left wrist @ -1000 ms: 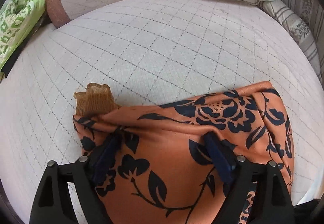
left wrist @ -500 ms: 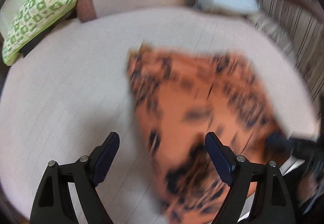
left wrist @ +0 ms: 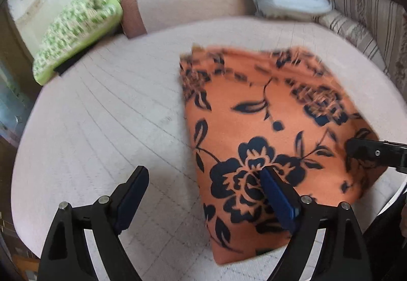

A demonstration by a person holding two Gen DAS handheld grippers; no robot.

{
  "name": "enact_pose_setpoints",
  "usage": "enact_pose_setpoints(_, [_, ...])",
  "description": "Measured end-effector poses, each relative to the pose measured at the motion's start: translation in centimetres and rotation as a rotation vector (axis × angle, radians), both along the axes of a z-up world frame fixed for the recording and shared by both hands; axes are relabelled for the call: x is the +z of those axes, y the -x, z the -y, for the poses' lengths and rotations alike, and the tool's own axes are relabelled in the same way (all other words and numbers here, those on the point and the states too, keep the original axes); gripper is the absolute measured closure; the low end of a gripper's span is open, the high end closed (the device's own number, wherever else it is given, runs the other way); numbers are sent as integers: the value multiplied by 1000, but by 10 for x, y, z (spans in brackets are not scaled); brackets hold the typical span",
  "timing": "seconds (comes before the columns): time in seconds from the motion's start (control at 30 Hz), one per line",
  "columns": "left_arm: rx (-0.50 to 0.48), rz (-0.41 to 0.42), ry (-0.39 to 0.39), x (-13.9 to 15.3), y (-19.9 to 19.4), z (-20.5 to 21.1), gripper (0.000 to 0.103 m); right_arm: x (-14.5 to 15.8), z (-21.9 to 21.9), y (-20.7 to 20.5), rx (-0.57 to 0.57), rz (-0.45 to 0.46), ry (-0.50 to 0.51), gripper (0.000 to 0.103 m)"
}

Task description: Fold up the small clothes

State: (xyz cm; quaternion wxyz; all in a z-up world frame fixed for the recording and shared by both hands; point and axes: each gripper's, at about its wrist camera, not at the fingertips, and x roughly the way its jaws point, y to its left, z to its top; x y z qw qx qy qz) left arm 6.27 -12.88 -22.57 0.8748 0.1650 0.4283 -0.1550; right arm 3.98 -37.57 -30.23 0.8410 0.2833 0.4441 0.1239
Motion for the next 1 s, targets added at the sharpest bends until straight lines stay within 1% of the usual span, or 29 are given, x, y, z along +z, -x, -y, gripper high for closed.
enact_pose_setpoints(0.1, [9,85,13,26,17,-2,13,27,-5,16,-17,94,53,85])
enact_pose_setpoints(0.17, [12,129,28,41,25,-5,13,46,-5,27,-30,171,41,85])
enact_pose_setpoints(0.23, [17,164,46,56,30,-8,13,59,-3,38,-47,223,26,79])
enact_pose_setpoints(0.27, [21,177,52,63,32,-10,13,66,-2,45,-54,248,19,67])
enact_pose_setpoints(0.3, [21,194,61,70,33,-11,13,71,-2,51,-59,268,10,42])
enact_pose_setpoints(0.33, [21,206,68,76,37,-12,13,75,-1,57,-66,286,1,31])
enact_pose_setpoints(0.37, [22,217,75,83,40,-14,13,81,1,65,-80,311,-5,28])
enact_pose_setpoints(0.53, [28,258,99,105,49,-21,13,104,0,81,-97,350,15,28])
enact_pose_setpoints(0.7, [34,275,110,115,55,-19,13,125,3,92,-115,382,32,28])
enact_pose_setpoints(1.0, [44,298,106,126,62,-18,13,144,-5,101,-89,415,76,28])
